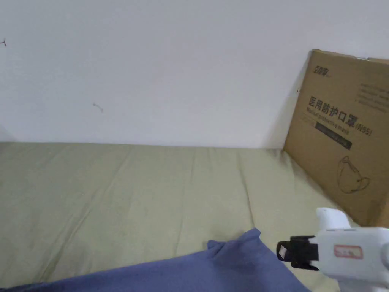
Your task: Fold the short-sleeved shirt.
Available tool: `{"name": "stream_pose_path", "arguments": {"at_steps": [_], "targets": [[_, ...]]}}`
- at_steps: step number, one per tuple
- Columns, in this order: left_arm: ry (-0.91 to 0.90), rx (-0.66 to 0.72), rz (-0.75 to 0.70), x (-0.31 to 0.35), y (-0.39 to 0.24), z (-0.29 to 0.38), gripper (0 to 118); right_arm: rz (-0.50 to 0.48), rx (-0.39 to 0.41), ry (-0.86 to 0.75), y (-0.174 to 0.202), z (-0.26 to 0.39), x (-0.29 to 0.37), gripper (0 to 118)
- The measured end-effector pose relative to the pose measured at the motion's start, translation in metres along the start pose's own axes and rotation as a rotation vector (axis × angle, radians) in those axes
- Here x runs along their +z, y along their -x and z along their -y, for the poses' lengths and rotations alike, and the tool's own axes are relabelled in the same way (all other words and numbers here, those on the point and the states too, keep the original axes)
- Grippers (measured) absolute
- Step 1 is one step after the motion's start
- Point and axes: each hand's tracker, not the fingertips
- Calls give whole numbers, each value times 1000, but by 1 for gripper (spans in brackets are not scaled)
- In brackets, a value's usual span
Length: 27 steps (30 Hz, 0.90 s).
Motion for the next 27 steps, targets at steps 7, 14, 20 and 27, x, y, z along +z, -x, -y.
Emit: {"name": "stream_pose_path", "arguments": {"at_steps": [7,14,20,27], "targets": [[24,-22,-8,-2,-2,-3,1,239,-11,270,-37,-55,-142,113],[63,-38,-32,-18,-6,-5,1,272,-27,416,-50,-61,-204,112],[72,-76,-64,-18,-15,-6,1,237,103,354,-23,-53,-165,3],[-19,-41,-61,38,-21,-15,1,180,97,158,-3,-30,-72,3]]}}
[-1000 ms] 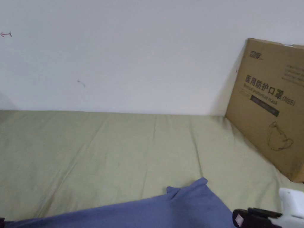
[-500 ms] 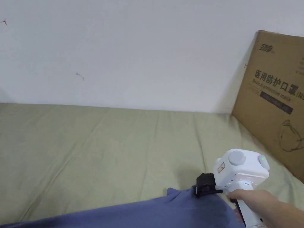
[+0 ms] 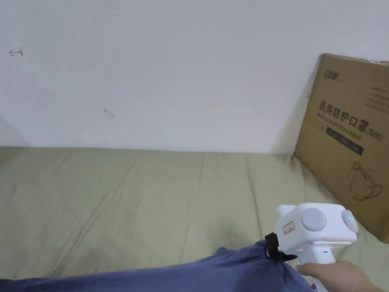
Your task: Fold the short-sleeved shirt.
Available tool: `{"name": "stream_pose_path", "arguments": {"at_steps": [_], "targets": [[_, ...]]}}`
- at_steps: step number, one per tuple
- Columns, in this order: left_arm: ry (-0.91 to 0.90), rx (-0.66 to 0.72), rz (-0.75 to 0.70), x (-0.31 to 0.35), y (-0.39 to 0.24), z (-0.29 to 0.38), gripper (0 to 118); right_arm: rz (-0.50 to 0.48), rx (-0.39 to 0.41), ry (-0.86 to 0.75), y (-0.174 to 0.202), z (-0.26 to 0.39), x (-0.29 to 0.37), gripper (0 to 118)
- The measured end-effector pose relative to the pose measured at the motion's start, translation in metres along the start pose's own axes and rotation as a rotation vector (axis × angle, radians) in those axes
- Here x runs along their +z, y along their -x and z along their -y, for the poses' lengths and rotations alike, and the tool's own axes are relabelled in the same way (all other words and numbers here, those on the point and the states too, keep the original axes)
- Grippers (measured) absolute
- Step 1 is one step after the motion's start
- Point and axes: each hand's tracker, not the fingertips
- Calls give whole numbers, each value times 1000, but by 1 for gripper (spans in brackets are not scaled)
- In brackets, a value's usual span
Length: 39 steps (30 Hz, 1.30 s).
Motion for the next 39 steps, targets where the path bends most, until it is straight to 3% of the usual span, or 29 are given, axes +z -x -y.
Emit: {"name": "stream_pose_path", "arguments": {"at_steps": [3,10,16,30,39], "targets": [[-59,14,23,48,-1,-7,1,-41,-59,-102,-8,19,67,3],[-202,-35,81,185,-6,-18,1,-78,-34,-274,-9,29,231,3],[-270,-41,88,261,-1,-39,1,-59,6,-364,12,13,323,3],[-362,-33,2,290,4,-147,1,79,78,-491,67,-111,360,3],[-454,-23,-66,269,-3,-244,1,185,105,-638,91,-223,364,3]]}}
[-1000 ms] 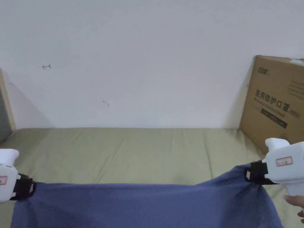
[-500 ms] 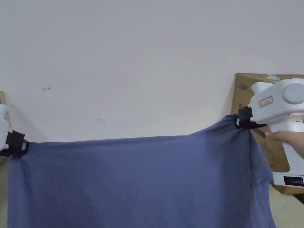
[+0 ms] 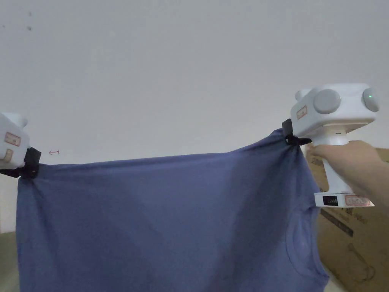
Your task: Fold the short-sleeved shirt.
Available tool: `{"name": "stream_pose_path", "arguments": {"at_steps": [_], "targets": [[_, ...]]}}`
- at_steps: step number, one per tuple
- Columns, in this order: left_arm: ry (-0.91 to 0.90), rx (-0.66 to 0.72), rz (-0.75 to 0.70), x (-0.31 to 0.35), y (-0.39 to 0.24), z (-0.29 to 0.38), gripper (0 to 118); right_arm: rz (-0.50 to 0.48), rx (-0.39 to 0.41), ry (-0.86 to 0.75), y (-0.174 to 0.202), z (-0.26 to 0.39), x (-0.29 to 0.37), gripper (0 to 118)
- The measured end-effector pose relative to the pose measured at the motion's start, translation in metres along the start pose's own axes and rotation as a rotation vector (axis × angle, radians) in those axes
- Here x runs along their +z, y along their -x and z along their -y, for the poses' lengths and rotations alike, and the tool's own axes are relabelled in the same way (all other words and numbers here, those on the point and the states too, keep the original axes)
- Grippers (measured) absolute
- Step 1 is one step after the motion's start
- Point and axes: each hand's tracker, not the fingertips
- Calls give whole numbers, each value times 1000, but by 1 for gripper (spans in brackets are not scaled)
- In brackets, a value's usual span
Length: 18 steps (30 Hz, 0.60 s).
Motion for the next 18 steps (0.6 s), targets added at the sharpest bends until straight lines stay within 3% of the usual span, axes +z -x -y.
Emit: {"name": "stream_pose_path", "arguments": {"at_steps": [6,10,15,18], "targets": [[-47,2,-28,-43,-16,-36,1,110,80,-47,12,-32,-40,3],[-46,-63,-66,-72,-34,-34,1,131,112,-50,21,-7,-67,3],[30,-26,-27,-120,-56,43,1,89,48,132,22,103,-114,3],[107,-2,-4,-138,-71,133,1,52,-55,228,18,211,-121,3]]}}
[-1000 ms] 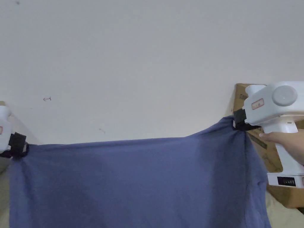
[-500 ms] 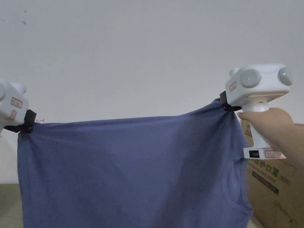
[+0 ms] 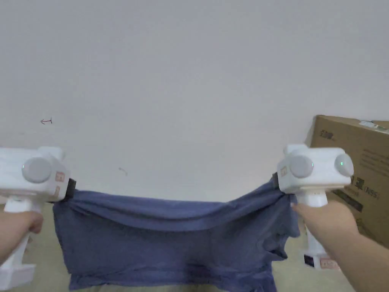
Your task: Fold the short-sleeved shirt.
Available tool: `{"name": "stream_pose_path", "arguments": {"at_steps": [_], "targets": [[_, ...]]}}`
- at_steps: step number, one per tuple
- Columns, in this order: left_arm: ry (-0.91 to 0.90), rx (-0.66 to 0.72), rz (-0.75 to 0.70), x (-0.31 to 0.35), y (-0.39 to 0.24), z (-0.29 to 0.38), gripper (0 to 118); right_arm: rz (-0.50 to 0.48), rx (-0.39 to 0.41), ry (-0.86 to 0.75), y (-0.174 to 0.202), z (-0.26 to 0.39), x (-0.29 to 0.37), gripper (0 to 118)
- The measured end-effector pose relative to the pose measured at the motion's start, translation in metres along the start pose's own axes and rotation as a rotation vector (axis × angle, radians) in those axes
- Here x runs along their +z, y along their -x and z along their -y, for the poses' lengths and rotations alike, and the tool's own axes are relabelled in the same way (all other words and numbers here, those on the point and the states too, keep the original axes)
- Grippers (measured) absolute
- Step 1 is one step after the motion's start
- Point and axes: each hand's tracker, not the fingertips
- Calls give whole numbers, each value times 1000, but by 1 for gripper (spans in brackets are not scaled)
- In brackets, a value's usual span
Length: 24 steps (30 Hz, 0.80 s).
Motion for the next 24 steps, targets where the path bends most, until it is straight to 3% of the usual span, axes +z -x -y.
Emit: {"name": "stream_pose_path", "arguments": {"at_steps": [5,10,15,19,24], "targets": [[131,91,90,6,0,175,1,-21,-18,215,-30,190,-15,3],[262,193,145,66,34,314,1,-118,37,349,-70,347,58,3],[217,118,186,160,55,379,1,-209,-84,308,-94,422,170,3],[244,118,188,211,72,414,1,-269,-94,301,-106,451,230,3],[332,112,225,243,88,447,1,-324,-146,382,-119,465,254,3]]}}
